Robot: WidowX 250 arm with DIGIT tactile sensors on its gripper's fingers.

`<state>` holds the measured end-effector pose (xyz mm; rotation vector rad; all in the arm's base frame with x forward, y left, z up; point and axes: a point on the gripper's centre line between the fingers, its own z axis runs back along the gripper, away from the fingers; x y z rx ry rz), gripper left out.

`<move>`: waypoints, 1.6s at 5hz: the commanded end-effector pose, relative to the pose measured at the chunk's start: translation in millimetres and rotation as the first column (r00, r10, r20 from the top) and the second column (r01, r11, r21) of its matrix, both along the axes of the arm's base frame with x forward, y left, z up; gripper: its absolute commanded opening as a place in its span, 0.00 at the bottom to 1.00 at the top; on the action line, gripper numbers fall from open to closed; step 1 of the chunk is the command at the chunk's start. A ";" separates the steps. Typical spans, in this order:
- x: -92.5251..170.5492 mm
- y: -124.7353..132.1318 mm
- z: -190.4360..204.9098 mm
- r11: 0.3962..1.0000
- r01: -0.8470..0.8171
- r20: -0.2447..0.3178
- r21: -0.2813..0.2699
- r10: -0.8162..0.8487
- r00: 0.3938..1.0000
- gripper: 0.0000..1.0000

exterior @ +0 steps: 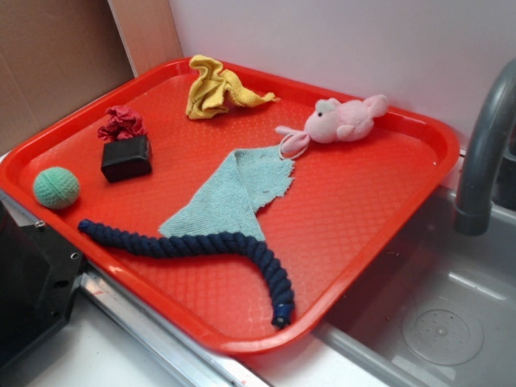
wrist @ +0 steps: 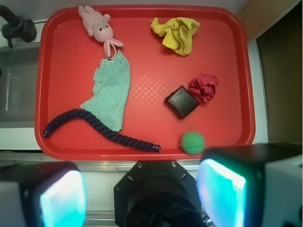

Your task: Grab the black box.

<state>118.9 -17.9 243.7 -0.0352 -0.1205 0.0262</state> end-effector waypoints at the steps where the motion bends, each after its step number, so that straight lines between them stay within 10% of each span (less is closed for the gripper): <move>1: 0.0 0.0 0.0 1.000 0.000 0.000 0.000 0.000 1.000 1.00; 2: 41.6 35.7 -50.0 0.971 -0.238 -0.015 -0.017 0.238 0.971 1.00; 4: 84.2 60.4 -145.6 0.986 0.125 -0.026 0.113 -0.123 0.992 1.00; 6: 62.5 42.4 -202.7 0.866 0.497 -0.085 0.060 -0.492 0.866 1.00; 8: 44.7 78.1 -234.2 0.853 0.501 -0.202 0.147 -0.470 0.859 1.00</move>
